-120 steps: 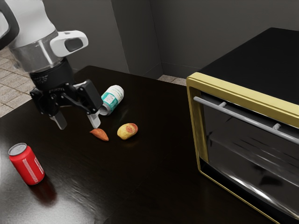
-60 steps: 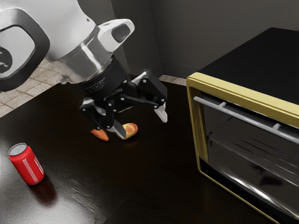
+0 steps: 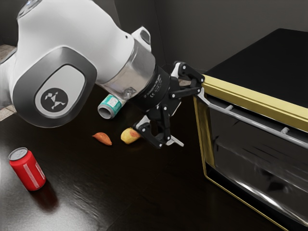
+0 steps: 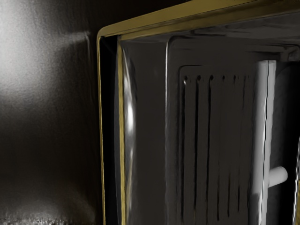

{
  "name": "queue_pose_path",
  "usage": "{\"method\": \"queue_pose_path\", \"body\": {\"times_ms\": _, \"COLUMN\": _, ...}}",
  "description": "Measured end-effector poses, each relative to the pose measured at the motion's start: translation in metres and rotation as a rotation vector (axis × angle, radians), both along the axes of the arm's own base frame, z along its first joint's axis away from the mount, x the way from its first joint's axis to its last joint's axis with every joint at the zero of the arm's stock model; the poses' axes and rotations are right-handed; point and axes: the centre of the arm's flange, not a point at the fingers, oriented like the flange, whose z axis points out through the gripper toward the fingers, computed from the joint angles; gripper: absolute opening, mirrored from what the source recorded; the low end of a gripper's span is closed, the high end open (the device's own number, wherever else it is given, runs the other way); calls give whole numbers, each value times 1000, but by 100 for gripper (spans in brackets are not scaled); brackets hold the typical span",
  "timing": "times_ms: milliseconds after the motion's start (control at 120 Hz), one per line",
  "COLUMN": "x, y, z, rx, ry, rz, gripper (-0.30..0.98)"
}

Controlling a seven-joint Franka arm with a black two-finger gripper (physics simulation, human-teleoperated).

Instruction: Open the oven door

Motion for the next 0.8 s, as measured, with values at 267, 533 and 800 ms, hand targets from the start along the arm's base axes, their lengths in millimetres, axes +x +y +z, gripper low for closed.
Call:
{"method": "queue_pose_path", "body": {"times_ms": 267, "x": 4, "y": -22, "z": -7, "rx": 49, "ry": -44, "rz": 101, "gripper": 69}}
{"method": "queue_pose_path", "body": {"times_ms": 533, "x": 29, "y": -8, "z": -23, "rx": 58, "ry": -27, "rz": 197, "gripper": 68}}
{"method": "queue_pose_path", "body": {"times_ms": 800, "x": 41, "y": -10, "z": -29, "rx": 54, "ry": -20, "rz": 222, "gripper": 69}}
